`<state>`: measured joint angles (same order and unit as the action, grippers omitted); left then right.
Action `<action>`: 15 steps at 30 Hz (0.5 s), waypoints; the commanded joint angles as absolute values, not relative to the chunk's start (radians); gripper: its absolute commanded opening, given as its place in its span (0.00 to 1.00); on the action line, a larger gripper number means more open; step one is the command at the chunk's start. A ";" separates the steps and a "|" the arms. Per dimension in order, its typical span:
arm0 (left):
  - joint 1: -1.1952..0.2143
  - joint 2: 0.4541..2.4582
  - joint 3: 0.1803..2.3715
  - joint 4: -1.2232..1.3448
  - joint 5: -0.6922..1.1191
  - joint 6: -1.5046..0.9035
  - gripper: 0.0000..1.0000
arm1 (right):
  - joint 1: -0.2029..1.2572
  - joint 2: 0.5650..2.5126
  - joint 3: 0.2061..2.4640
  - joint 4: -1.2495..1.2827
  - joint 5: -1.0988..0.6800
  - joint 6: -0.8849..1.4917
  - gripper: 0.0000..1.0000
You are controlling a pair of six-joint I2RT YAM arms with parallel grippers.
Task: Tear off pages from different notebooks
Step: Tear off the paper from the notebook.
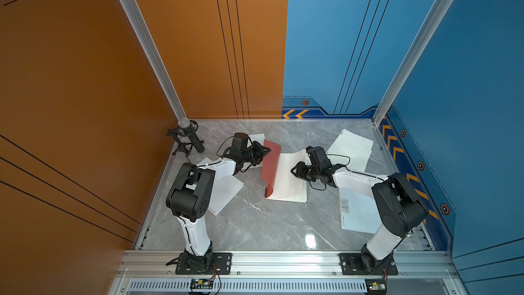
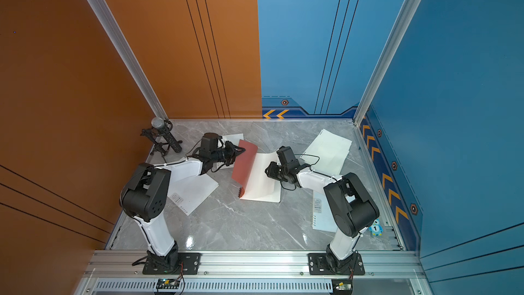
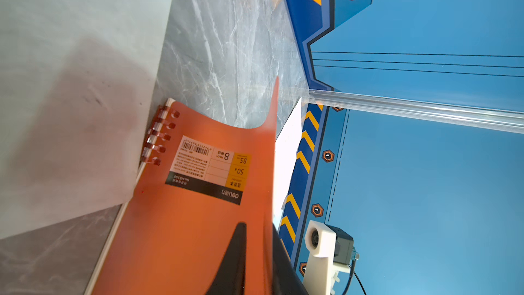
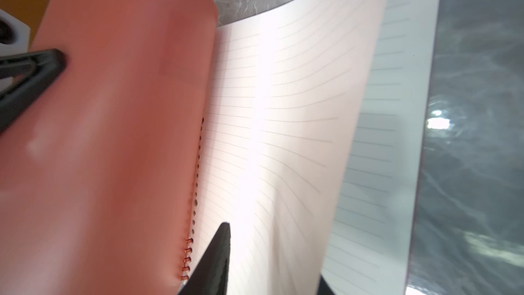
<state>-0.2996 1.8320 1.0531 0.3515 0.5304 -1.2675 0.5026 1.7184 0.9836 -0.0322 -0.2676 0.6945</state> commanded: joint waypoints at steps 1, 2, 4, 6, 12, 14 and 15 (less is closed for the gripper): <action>-0.283 1.816 1.004 0.300 0.547 -1.243 0.12 | 0.497 1.767 1.083 -0.252 -0.141 0.592 0.17; -0.279 1.807 0.999 0.299 0.545 -1.239 0.09 | 0.496 1.785 1.117 -0.288 -0.114 0.581 0.14; -0.271 1.792 0.990 0.299 0.542 -1.228 0.05 | 0.498 1.807 1.150 -0.313 -0.085 0.564 0.08; -0.258 1.779 0.985 0.288 0.540 -1.213 0.02 | 0.506 1.813 1.174 -0.316 -0.093 0.544 0.05; -0.223 1.741 0.980 0.209 0.504 -1.161 0.00 | 0.633 1.755 1.218 -0.292 -0.091 0.365 0.00; -0.222 1.738 0.977 0.204 0.487 -1.168 0.00 | 0.685 1.741 1.224 -0.285 -0.078 0.289 0.00; -0.225 1.740 0.978 0.203 0.481 -1.180 0.00 | 0.709 1.740 1.228 -0.284 -0.065 0.261 0.00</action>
<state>-0.2256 1.7466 1.0012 0.2859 0.5247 -1.2034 0.6552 1.7840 1.1954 -0.2543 -0.0998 0.4026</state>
